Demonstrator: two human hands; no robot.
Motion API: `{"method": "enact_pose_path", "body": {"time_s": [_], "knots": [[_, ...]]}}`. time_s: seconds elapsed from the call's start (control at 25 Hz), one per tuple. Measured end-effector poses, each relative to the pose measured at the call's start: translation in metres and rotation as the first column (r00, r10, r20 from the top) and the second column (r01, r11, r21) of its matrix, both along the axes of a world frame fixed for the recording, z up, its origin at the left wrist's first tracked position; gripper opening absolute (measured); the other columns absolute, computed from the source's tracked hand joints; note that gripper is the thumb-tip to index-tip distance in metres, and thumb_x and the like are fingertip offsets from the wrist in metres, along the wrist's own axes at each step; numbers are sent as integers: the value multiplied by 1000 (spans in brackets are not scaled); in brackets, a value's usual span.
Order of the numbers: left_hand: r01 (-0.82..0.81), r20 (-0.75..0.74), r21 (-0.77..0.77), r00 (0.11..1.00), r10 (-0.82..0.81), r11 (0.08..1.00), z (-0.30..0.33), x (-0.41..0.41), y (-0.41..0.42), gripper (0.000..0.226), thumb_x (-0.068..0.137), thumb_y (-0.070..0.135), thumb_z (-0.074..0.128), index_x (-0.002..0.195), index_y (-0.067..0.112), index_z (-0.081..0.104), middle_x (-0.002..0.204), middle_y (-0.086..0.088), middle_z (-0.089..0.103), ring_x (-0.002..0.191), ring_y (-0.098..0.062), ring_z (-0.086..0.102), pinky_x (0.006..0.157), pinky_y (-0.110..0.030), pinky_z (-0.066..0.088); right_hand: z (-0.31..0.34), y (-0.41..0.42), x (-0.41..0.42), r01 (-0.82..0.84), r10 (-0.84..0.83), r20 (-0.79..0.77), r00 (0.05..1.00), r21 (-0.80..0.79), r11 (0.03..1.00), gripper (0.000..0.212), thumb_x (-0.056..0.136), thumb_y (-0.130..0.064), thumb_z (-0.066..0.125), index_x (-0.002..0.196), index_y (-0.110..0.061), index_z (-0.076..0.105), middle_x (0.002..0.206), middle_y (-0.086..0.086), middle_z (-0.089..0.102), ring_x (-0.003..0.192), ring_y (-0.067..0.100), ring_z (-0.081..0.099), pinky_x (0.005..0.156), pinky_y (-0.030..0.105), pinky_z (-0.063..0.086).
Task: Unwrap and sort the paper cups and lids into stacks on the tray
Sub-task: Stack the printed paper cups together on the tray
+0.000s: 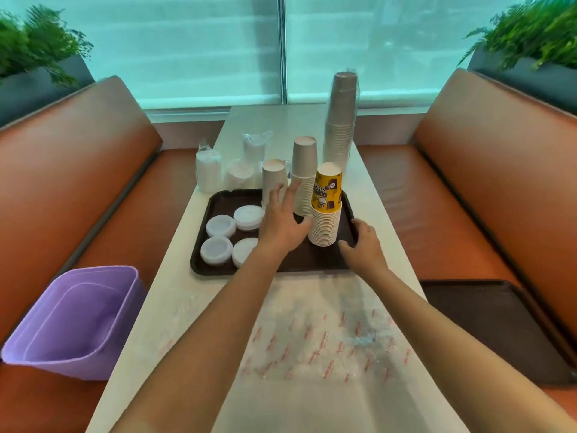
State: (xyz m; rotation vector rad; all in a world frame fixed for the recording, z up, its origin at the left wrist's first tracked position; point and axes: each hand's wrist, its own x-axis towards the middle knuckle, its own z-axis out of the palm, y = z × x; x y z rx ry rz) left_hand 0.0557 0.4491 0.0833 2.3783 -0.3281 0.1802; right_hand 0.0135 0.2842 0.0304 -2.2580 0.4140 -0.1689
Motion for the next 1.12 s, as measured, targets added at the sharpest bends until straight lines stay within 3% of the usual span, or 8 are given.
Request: {"method": "enact_pose_path", "body": {"time_s": [0.12,0.24,0.4,0.52,0.64,0.72,0.88,1.12], "knots": [[94,5,10,996,-94,996,17,32,-40,76,86,29,64,145,42,17,156,0,4,140,-28,26,108,-46,38,4,-16,42,53,-26,-109,994,254,966,80,87,-20,67,150,-17,17,154,10,26,139,31,31,108,42,34],[70,-18,69,997,-69,995,21,62,-65,79,85,39,65,145,44,15,158,1,0,144,-28,18,109,-45,36,-5,-21,75,-63,124,-146,981,365,929,85,86,-18,68,151,-22,12,154,6,28,139,30,31,110,45,31],[42,-75,85,997,-36,996,13,86,-62,77,81,37,70,143,38,24,147,-2,36,126,-25,46,97,-39,47,-22,-8,96,-157,202,-49,978,465,871,78,84,-15,69,147,-20,24,136,5,50,124,24,49,102,38,42],[-54,-96,30,994,56,998,9,97,-43,76,80,27,73,140,38,28,132,-3,50,115,-22,53,89,-36,50,-31,0,113,-235,286,-35,957,479,845,77,81,-2,66,145,-19,28,135,6,49,124,22,49,100,38,44],[-130,-102,0,986,130,991,7,105,-24,78,78,26,74,139,40,29,133,-2,47,118,-22,50,91,-37,48,-29,-2,141,-129,126,32,991,371,920,71,82,-7,65,144,-21,32,145,5,37,132,23,41,103,35,42],[-152,-92,-33,985,148,988,4,109,-16,78,77,26,75,139,40,30,133,-2,46,120,-22,48,93,-36,46,-23,-8,168,-77,68,39,997,330,941,84,80,-20,74,147,-22,24,153,4,27,139,23,31,109,39,34],[-173,-94,-71,982,166,982,1,115,-5,77,76,23,77,139,36,34,128,-4,49,118,-21,49,94,-34,46,-10,-2,206,-235,233,51,971,379,895,119,64,-32,87,151,-27,7,155,3,26,139,25,30,109,47,34],[-152,-92,-87,985,144,984,1,122,-2,77,76,21,77,139,36,35,131,-4,48,119,-20,49,91,-27,42,-12,-2,208,-212,199,73,977,371,904,86,66,-18,85,137,-18,35,132,5,52,120,25,51,93,38,46]]}}
